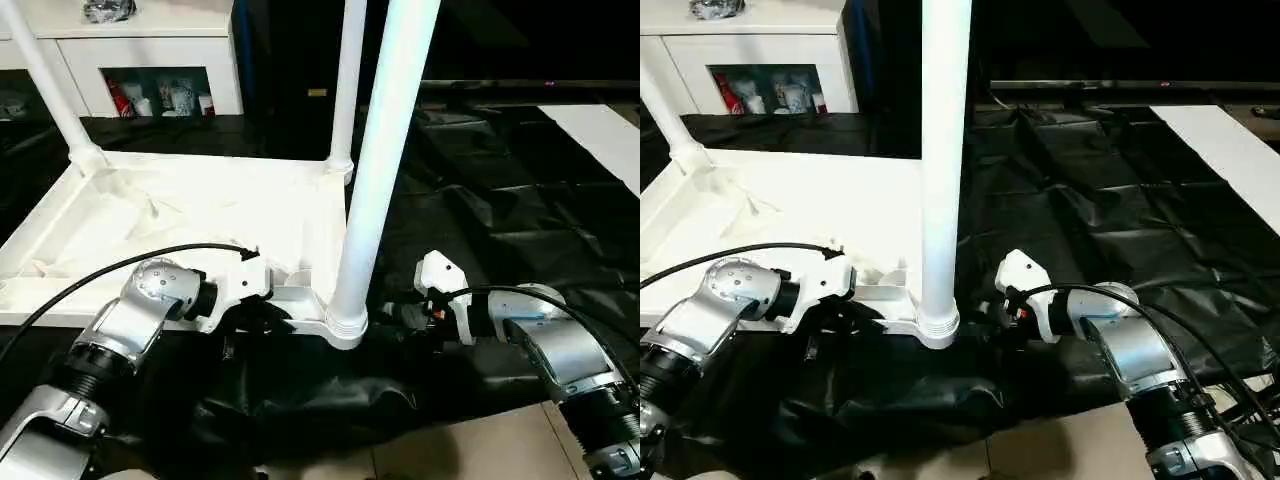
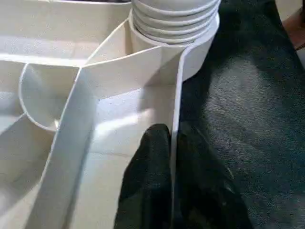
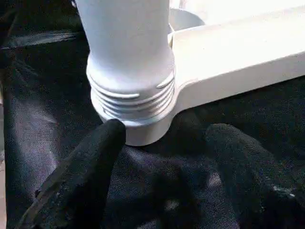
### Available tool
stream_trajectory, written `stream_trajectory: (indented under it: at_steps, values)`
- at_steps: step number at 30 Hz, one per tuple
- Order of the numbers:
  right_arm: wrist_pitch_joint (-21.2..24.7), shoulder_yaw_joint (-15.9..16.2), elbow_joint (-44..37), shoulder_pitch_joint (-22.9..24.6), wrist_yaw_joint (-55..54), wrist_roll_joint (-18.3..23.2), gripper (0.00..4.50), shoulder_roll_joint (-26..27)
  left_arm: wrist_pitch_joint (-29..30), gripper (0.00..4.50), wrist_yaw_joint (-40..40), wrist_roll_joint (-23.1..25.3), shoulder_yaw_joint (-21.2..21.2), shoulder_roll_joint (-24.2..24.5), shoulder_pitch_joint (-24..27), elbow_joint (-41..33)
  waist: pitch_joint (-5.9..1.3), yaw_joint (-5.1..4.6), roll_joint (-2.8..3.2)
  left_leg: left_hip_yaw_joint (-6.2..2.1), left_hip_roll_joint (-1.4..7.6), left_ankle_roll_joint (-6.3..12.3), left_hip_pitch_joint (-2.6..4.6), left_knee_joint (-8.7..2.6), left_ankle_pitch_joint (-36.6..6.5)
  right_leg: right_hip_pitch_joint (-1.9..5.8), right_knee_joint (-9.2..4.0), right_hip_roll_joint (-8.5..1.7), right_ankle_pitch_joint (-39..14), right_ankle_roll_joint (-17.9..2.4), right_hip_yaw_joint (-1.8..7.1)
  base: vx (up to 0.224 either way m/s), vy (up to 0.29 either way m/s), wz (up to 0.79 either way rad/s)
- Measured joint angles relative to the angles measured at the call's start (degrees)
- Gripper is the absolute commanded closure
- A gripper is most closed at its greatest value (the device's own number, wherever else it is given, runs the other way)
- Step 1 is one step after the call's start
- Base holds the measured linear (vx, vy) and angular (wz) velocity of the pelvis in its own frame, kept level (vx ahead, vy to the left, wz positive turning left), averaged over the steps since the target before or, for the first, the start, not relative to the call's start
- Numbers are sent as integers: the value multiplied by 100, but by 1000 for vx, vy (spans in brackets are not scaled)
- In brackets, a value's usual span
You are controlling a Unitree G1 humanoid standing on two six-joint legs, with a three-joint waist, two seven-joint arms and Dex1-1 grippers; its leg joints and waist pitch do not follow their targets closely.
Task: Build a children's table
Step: Rotate table base, then rotate leg to tighten
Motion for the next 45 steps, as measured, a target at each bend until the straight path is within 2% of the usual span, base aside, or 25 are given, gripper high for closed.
stream_trajectory:
  at_steps: [2, 5, 6, 11, 18, 31, 45]
  values:
    - [-18, -11, 2, -3, -78, -1, 117, 93, 426, 445, -36, -89, 9, -38, 4, -148, 0, -31, 0, 1, 0, 0, 0, 0, 0, -2, -3, 0, 4, -6, 1, 0, 0, 0]
    - [-22, -77, 23, -7, -184, 10, 117, 162, 758, 445, 112, -165, 108, -149, 19, -214, 0, -88, 1, 1, 0, 0, -1, 0, 0, -3, -6, 0, 3, -6, 1, 0, 0, 0]
    - [-22, -80, 42, -23, -229, 12, 101, 197, 859, 448, 232, -174, 145, -228, 19, -224, -1, -96, 5, 1, 0, 0, -1, 0, 0, -3, -6, 0, 3, -6, 1, 0, 0, 0]
    - [-172, -204, 332, -243, -710, -4, 65, 446, 1350, 450, 992, -160, 239, -670, 2, -287, -26, -128, 73, 4, -4, 1, 4, 0, 0, -2, -6, -2, -1, 1, 5, 0, 0, 0]
    - [-402, -315, 647, -394, -1160, -79, 4, 689, 1101, 450, 1248, -49, 266, -786, 96, -374, -22, -129, 91, 3, -4, 2, -1, -6, 0, -6, -8, -2, -10, 17, 3, 0, 0, 0]
    - [-575, -291, 1112, -638, -1518, -206, 4, 1065, 1098, 450, 1338, -38, 311, -889, 170, -462, -22, -99, 93, 4, -5, 3, -8, -4, -1, -4, -18, -3, -3, 5, 3, 0, 0, 0]
    - [-695, -235, 1526, -818, -1485, -206, 134, 1259, 1046, 450, 1416, 16, 352, -881, 216, -497, -23, -147, 94, 4, -4, 4, -8, -7, -2, -5, -23, -3, -2, 4, 2, 0, 0, 0]
